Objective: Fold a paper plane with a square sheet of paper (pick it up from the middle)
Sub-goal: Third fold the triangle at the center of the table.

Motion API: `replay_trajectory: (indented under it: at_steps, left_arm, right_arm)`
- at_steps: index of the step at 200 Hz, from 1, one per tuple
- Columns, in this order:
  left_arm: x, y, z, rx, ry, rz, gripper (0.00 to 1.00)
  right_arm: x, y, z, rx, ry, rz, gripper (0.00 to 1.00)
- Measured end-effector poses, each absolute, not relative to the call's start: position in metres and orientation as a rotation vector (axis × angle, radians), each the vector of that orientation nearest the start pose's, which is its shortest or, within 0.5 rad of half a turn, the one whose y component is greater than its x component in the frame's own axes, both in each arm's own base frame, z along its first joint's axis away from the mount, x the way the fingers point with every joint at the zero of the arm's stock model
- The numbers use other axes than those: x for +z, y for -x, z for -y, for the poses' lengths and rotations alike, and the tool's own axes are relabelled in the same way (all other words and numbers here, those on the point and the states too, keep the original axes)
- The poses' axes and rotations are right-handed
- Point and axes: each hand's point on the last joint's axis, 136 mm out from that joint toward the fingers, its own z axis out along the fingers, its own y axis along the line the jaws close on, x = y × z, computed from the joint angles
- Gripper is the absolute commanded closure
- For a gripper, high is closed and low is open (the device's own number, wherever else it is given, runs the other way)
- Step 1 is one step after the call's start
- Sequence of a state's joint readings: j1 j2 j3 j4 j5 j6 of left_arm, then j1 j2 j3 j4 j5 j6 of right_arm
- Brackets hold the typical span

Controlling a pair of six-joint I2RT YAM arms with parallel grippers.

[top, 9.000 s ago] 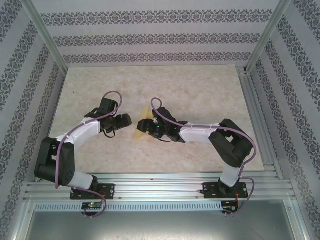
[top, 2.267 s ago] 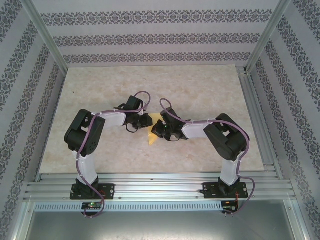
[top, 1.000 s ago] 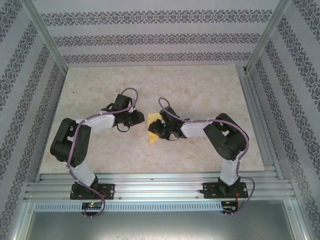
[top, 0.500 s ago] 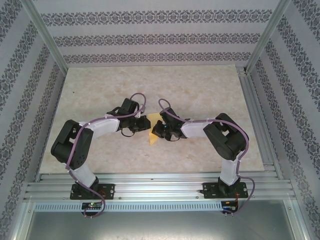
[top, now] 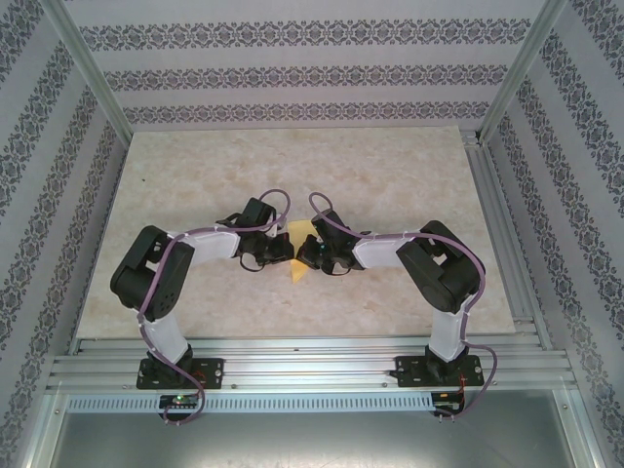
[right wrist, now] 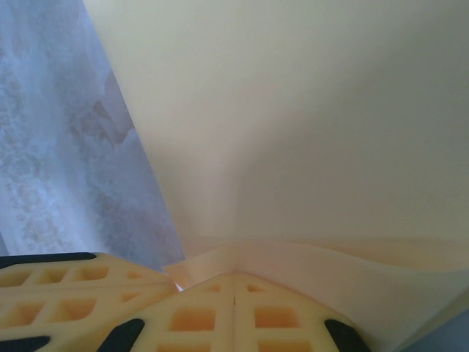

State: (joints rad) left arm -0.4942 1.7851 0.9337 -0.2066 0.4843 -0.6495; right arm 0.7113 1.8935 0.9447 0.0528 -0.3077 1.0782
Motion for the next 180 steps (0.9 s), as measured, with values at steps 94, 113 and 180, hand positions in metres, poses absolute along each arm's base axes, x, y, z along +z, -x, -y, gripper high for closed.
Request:
replay_trajectory:
  at_steps: [94,113,180]
  left_arm:
    - [0.019,-0.308,0.256,-0.967,0.058,-2.838,0.99]
    - [0.019,-0.309,0.256,-0.959,0.060,-2.836,0.99]
    - [0.018,-0.310,0.255,-0.939,0.060,-2.835,0.99]
  right_arm:
    - [0.014,-0.302,-0.329,1.027,-0.357,-2.750,1.00]
    - [0.014,-0.303,-0.329,1.030,-0.356,-2.747,1.00]
    - [0.035,-0.296,-0.329,1.121,-0.282,-2.700,1.00]
